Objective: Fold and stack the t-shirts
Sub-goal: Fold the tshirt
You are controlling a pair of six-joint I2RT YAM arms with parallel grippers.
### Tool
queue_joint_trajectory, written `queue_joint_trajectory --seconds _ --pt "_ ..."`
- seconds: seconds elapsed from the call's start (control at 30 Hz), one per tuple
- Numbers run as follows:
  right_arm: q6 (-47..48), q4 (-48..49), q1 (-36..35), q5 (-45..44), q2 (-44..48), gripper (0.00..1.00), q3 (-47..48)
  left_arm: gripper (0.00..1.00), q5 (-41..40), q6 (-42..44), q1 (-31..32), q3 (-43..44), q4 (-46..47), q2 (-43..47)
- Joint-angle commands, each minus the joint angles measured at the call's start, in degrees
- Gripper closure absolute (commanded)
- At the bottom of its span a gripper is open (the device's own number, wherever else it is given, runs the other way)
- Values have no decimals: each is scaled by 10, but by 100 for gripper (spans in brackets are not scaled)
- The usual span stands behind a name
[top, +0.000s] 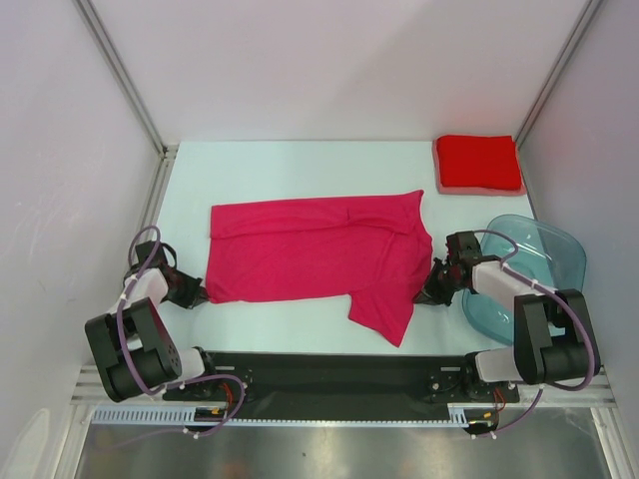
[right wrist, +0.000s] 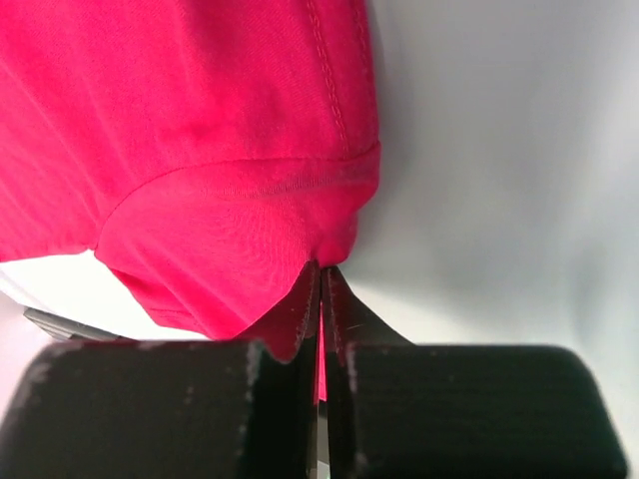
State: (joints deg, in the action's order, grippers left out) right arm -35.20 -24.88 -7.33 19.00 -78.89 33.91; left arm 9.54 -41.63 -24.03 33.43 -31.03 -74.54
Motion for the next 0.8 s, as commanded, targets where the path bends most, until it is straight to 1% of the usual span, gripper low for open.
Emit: queue_joint_trajectory --seconds 0.0,0.1,0.2,0.3,0.4,0.77 --pt "10 -21 -1 -59 26 100 -24 99 -53 -13 -4 -18 -24 14" --pt "21 -41 0 -63 57 100 -29 100 -65 -22 -4 -19 -32 27" --pt "21 -49 -1 -49 73 100 -26 100 -65 -28 -4 -20 -39 35" --pt "20 -60 3 -43 85 100 -13 100 -60 -21 -4 -16 -39 44" --pt "22 -74 6 -51 91 100 11 100 -69 -15 -5 -12 -40 72" --pt "39 -79 7 -46 65 100 77 100 -66 -7 -3 21 -61 82"
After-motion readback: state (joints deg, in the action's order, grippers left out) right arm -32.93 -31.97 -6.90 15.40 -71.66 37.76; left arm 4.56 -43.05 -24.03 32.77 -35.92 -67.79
